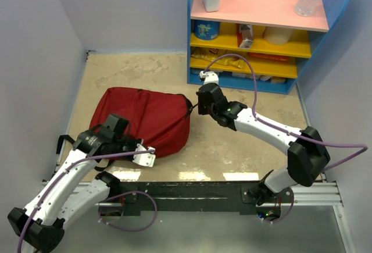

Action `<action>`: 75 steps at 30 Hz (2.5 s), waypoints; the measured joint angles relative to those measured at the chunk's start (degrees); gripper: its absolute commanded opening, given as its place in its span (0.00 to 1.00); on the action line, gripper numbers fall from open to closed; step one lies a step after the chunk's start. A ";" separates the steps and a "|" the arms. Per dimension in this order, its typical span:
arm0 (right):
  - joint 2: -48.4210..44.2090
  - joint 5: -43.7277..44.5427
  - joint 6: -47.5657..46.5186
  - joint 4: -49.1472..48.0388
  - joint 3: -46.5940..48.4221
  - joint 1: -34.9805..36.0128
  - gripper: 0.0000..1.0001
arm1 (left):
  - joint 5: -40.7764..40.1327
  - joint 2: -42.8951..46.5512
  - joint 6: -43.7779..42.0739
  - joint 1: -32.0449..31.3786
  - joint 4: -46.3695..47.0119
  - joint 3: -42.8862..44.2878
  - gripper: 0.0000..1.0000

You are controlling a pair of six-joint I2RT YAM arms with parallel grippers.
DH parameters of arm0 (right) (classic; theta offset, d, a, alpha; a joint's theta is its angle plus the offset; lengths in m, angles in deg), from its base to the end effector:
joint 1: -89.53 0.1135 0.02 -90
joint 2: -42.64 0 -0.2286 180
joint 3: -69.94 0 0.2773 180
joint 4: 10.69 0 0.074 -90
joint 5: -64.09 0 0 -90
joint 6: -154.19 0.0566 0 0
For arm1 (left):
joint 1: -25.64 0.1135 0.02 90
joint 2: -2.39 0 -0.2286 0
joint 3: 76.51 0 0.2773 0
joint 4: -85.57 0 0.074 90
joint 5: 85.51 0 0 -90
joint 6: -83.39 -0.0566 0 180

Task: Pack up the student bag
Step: Zip the student bag at the center of the board.

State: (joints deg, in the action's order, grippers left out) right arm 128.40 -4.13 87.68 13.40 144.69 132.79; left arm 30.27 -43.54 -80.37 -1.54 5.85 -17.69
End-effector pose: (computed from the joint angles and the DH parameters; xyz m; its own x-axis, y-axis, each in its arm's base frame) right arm 0.2903 0.2443 0.2157 -0.5496 -0.0089 -0.8354 -0.2140 0.9681 0.1304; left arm 0.1493 -0.1043 0.2247 0.3123 0.8115 -0.4939 0.9428 -0.2010 0.2659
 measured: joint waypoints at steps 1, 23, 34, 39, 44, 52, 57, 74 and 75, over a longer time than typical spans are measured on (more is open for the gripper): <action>0.00 -0.26 0.04 0.26 0.00 -0.22 0.00 | -1.07 0.50 0.00 -0.02 0.57 -0.48 0.00; -16.81 -11.72 13.33 0.87 -17.05 14.69 0.13 | -5.22 -16.79 -2.25 26.80 -1.57 14.71 0.37; -23.02 -10.45 -1.77 -3.17 -17.00 14.47 0.44 | 7.41 -15.93 4.24 20.72 -6.99 29.70 0.89; -19.63 -12.55 -10.69 -3.76 -15.10 13.90 0.45 | 16.13 -19.02 11.50 8.50 -5.25 29.79 1.00; -15.56 -18.25 -15.78 -4.09 -14.03 10.38 0.47 | 17.42 -22.69 16.24 1.75 0.63 21.44 1.00; -11.87 -31.54 -26.62 -1.77 -9.38 6.82 0.49 | 15.67 -21.29 21.18 -1.79 8.17 16.46 1.00; -9.44 -40.11 -31.39 -0.76 -6.60 5.64 0.53 | 13.29 -17.97 24.52 -3.72 12.13 11.78 0.96; -0.83 -50.51 -35.60 1.77 -4.33 1.99 0.62 | 11.50 -16.59 25.38 -4.17 14.47 8.28 0.94; -0.26 -50.75 -35.76 1.95 -4.13 1.95 0.62 | 11.47 -16.59 25.38 -4.28 14.47 8.17 0.94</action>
State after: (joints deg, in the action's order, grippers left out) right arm 128.14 -54.88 51.92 15.35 140.56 134.74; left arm 41.75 -60.13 -54.99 -5.82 20.32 -9.52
